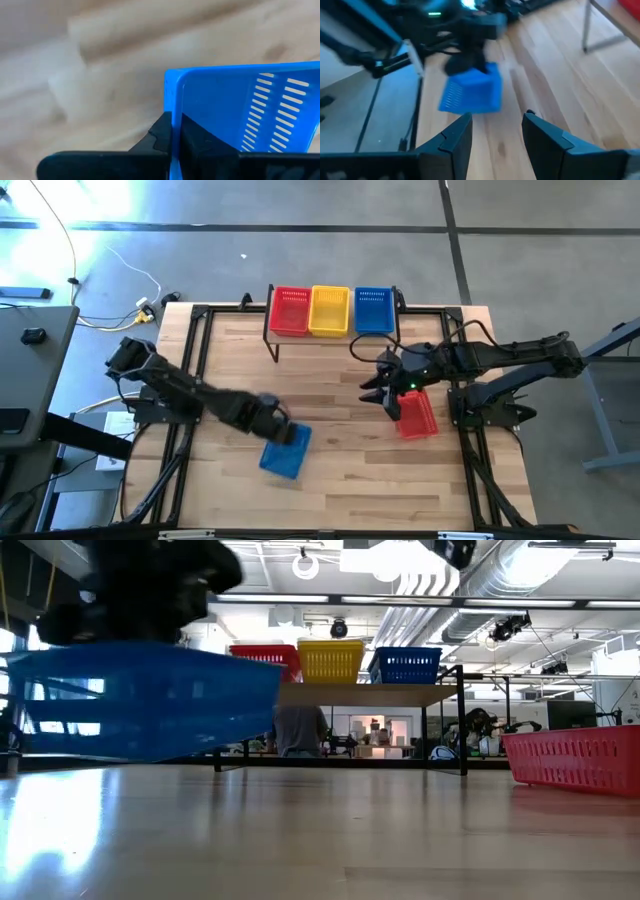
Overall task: Stack baskets on shelf by color
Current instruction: Stack the blue bin on the stacked blue bins on the shelf
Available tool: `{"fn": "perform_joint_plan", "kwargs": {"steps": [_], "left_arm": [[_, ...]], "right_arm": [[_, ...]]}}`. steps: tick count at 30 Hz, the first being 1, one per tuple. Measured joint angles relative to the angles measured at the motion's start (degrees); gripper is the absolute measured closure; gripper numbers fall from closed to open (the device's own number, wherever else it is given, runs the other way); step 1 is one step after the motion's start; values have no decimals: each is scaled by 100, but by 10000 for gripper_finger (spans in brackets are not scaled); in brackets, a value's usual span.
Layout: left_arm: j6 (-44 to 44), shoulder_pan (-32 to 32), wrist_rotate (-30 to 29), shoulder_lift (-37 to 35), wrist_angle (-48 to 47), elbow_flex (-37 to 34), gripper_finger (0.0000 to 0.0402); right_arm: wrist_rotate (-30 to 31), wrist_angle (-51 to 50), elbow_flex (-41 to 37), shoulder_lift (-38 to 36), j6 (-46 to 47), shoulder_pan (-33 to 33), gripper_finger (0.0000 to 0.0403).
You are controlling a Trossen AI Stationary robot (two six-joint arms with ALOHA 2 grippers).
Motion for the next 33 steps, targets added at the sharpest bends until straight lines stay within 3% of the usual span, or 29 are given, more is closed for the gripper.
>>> {"fn": "perform_joint_plan", "kwargs": {"steps": [8, 14, 22, 33], "left_arm": [[1282, 1171, -209, 0, 12, 404, 398], [1811, 1753, -196, 0, 16, 766, 398], [2362, 1996, -413, -4, 104, 1325, 398], [2131, 2223, -531, -4, -63, 1459, 398]], "right_arm": [[-297, 454, 0, 4, -1115, 251, 246], [-28, 608, 0, 80, -1656, 498, 246], [-20, 1341, 0, 579, -1945, 564, 246], [266, 1990, 0, 1651, -2436, 443, 246]]}}
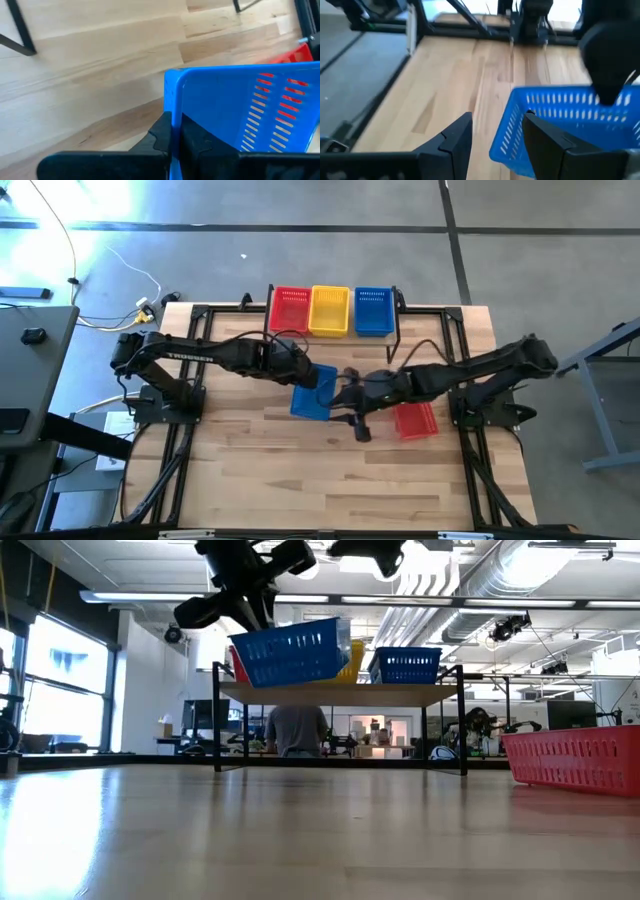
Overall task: Stack baskets on shelf by color
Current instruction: Stack the blue bin on the stacked blue bins on the shelf
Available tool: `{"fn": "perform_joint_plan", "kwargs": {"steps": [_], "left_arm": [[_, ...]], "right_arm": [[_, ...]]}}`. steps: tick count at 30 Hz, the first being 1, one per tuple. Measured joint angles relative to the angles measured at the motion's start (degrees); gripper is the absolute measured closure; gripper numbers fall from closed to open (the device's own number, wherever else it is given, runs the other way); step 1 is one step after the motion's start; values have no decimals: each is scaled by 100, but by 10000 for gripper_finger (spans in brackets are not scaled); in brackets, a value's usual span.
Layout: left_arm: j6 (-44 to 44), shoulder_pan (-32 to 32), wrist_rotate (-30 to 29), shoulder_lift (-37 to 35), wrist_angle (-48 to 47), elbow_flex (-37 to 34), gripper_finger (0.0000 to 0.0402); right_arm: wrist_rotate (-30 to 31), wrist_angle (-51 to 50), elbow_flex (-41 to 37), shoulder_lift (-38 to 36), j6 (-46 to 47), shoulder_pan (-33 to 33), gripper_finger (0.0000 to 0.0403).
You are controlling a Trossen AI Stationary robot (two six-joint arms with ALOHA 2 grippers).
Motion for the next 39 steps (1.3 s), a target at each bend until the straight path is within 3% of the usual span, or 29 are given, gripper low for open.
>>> {"fn": "perform_joint_plan", "kwargs": {"steps": [12, 20, 25, 33, 39], "left_arm": [[-321, -285, -60, 2, -54, 0, 398], [-411, -305, -83, 2, -498, -2, 398], [-426, -262, -82, 2, -488, -4, 399], [-505, -262, -81, 4, -437, -4, 399], [-579, -305, -80, 4, -348, -6, 399]], "right_arm": [[9, -18, 101, 811, -152, 263, 246], [328, -1724, 1633, 1421, -710, 262, 246], [338, -2132, 2185, 1893, -834, 247, 246], [468, -2356, 2345, 2365, -603, 272, 246], [953, -2507, 2345, 2438, -338, 270, 246]]}}
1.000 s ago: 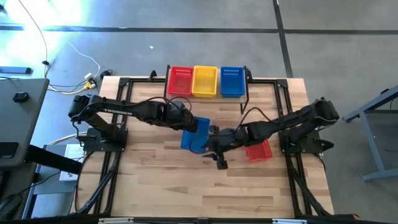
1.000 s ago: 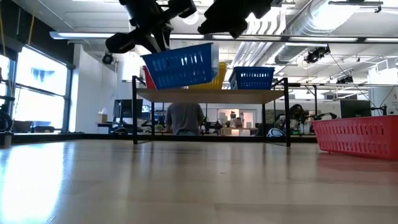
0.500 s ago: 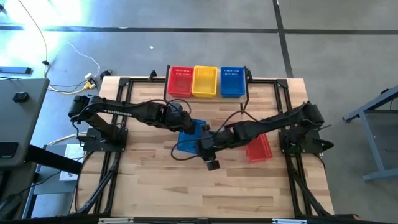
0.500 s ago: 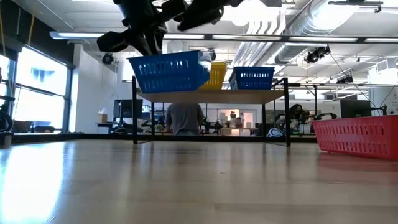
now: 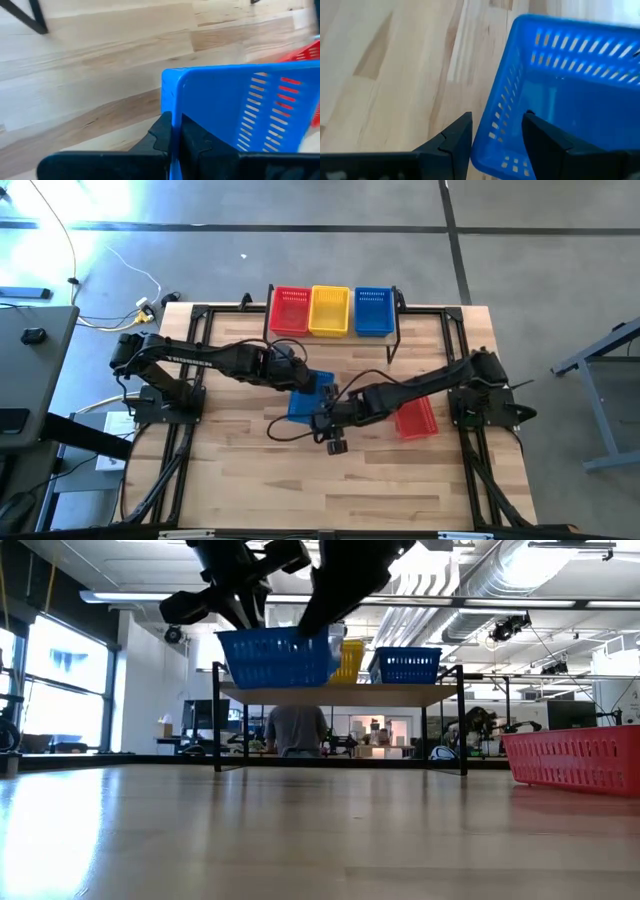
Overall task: Stack baskets on shelf by color
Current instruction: Stack the blue bin on the stacked blue bins on the shelf
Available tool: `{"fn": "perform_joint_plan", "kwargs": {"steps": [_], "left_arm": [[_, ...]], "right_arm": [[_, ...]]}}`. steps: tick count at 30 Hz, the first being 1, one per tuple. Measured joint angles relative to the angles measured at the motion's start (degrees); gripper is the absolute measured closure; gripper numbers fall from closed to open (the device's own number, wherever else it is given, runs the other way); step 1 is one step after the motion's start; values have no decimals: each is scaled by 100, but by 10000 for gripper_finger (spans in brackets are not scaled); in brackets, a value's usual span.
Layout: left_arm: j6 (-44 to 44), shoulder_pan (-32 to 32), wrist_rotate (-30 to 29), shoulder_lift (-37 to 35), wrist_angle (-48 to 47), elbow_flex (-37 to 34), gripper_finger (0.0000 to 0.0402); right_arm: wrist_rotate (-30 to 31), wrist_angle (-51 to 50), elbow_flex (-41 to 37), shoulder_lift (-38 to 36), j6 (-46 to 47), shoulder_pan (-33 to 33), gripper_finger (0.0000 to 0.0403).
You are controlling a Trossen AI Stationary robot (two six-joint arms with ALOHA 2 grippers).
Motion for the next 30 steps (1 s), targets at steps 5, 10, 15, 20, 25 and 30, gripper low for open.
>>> {"fn": "perform_joint_plan", "kwargs": {"steps": [5, 10, 15, 20, 25, 30], "left_arm": [[116, -52, 169, 0, 242, 0, 399], [111, -69, 173, 2, 322, -2, 399], [207, -69, 220, 9, 324, -11, 396], [463, -73, 272, 11, 370, -11, 382], [933, -79, 305, 11, 377, -9, 360], [1520, -95, 494, 4, 423, 6, 329]], "right_arm": [[22, -297, 1, 10, 264, 9, 261], [20, -378, 0, 10, 410, 9, 330], [87, -420, 0, 7, 725, 4, 394], [95, -487, 0, 7, 944, 4, 397], [70, -616, 0, 7, 1221, 2, 400], [12, -805, 0, 7, 1844, -15, 402]]}}
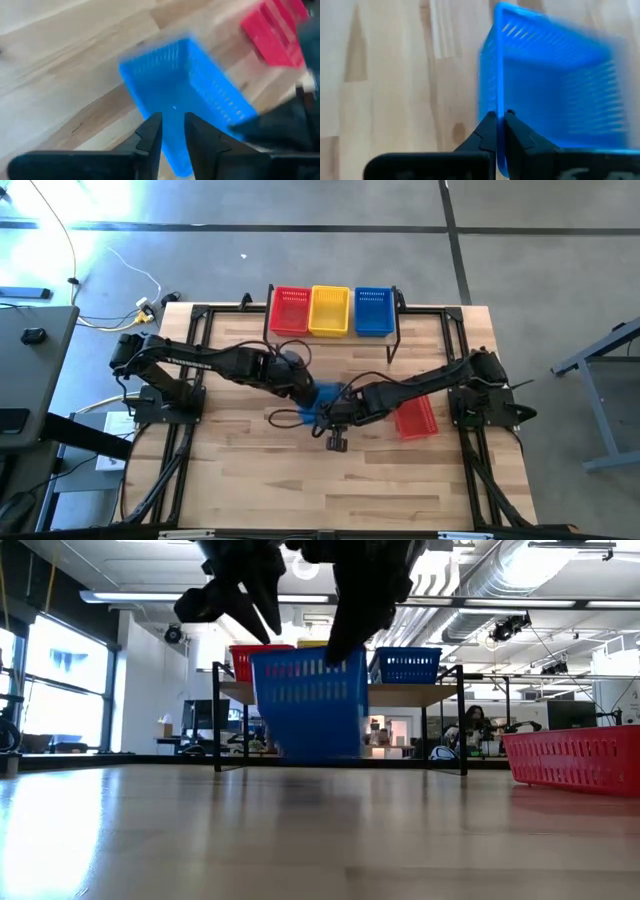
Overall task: Stack baskets on shelf by color
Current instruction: Stack the blue bin on the stacked blue bins on the shelf
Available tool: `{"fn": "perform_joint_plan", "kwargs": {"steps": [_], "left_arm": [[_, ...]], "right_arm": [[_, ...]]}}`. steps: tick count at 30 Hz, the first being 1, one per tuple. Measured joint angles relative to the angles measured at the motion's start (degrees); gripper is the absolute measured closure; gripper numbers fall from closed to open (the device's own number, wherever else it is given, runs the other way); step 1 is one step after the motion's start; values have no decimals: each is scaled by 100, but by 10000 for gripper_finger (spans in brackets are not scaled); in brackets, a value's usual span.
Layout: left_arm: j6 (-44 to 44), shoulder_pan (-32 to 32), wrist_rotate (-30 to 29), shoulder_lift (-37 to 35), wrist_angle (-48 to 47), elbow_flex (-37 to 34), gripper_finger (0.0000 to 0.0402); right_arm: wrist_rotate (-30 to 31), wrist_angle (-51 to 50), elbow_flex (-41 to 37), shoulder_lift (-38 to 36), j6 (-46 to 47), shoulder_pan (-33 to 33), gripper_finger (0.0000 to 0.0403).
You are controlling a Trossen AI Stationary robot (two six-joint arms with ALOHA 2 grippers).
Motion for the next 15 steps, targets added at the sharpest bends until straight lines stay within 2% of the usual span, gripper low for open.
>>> {"fn": "perform_joint_plan", "kwargs": {"steps": [8, 15], "left_arm": [[1168, 66, 102, -2, -35, 0, 282], [2377, 245, 691, -5, -52, 0, 276]], "right_arm": [[-322, -313, 0, 0, 1099, 105, 403], [-390, -594, 0, -14, 2015, 376, 403]]}}
